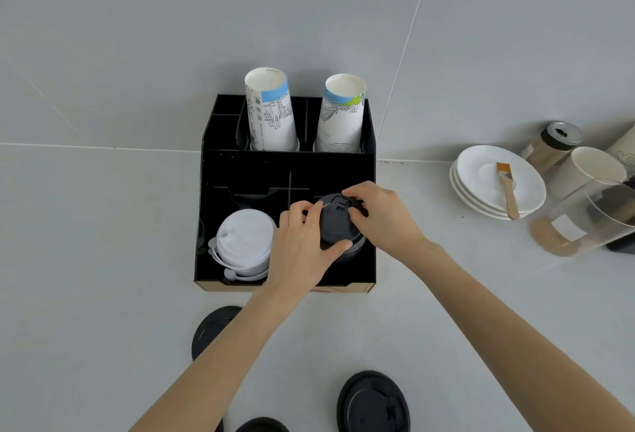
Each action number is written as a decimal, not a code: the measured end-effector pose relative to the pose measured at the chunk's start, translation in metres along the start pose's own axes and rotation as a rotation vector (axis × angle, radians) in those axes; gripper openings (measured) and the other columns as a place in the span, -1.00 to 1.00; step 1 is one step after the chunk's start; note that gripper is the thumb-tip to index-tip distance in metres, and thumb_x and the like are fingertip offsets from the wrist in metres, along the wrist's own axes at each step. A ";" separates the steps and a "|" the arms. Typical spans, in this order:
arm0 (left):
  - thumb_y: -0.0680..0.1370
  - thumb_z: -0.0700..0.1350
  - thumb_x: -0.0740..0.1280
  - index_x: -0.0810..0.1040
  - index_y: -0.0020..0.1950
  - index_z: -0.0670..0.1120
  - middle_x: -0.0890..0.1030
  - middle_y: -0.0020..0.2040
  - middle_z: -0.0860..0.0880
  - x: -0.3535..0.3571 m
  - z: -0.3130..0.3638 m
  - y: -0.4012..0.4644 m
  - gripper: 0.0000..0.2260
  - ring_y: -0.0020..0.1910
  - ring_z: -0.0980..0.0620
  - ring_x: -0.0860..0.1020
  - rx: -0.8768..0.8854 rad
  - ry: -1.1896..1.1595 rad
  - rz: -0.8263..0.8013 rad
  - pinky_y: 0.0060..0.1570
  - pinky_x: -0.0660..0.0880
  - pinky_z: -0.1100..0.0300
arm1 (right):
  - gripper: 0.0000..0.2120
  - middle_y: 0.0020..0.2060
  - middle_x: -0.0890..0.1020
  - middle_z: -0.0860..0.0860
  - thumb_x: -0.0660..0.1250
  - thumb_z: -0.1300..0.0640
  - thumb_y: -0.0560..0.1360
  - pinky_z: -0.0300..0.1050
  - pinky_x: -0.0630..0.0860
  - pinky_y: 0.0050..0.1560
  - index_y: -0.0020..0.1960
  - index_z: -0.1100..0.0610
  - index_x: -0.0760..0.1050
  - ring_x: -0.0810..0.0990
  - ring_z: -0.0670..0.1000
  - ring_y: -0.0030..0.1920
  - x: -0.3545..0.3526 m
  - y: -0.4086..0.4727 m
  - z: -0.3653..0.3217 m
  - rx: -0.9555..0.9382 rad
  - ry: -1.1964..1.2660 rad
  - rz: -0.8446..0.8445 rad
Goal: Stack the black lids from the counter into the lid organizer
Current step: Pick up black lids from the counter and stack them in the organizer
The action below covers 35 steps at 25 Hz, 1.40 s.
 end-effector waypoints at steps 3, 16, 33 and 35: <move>0.39 0.10 0.39 0.25 0.35 -0.12 0.35 0.28 -0.15 0.001 0.003 0.000 -0.36 0.22 -0.14 0.32 0.017 0.022 0.030 0.13 0.40 0.01 | -0.68 0.22 0.51 0.13 0.15 0.32 0.49 0.10 0.50 0.14 0.23 0.20 0.41 0.52 0.20 0.13 0.004 -0.001 0.001 -0.005 -0.089 -0.013; 0.46 0.00 0.34 0.18 0.39 -0.11 0.25 0.39 -0.13 -0.010 -0.001 -0.015 -0.42 0.32 -0.12 0.27 0.033 -0.017 -0.032 0.22 0.35 0.02 | -0.65 0.29 0.43 0.07 0.19 0.23 0.50 0.06 0.49 0.15 0.28 0.15 0.33 0.48 0.16 0.19 -0.006 -0.032 -0.008 0.001 -0.073 0.043; 0.49 0.01 0.29 0.06 0.43 0.00 0.19 0.44 -0.01 0.057 0.007 -0.151 -0.40 0.39 0.00 0.18 0.188 -0.018 -0.493 0.38 0.17 0.12 | -0.65 0.26 0.47 -0.01 0.21 0.18 0.51 -0.15 0.33 0.25 0.30 0.07 0.33 0.40 0.01 0.28 0.044 -0.193 0.053 0.224 0.138 0.014; 0.49 0.00 0.29 0.01 0.44 0.01 0.14 0.46 -0.01 0.069 0.007 -0.165 -0.37 0.41 0.00 0.13 0.195 0.010 -0.570 0.40 0.14 0.10 | -0.65 0.25 0.47 0.00 0.21 0.18 0.51 -0.14 0.36 0.24 0.30 0.07 0.33 0.41 0.02 0.26 0.053 -0.207 0.062 0.266 0.147 -0.002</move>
Point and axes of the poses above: each hand's wrist, its own y-axis towards the middle knuckle, its own x-axis out of the palm, z = x × y, the point moved 9 cm from there along y, towards the middle knuckle
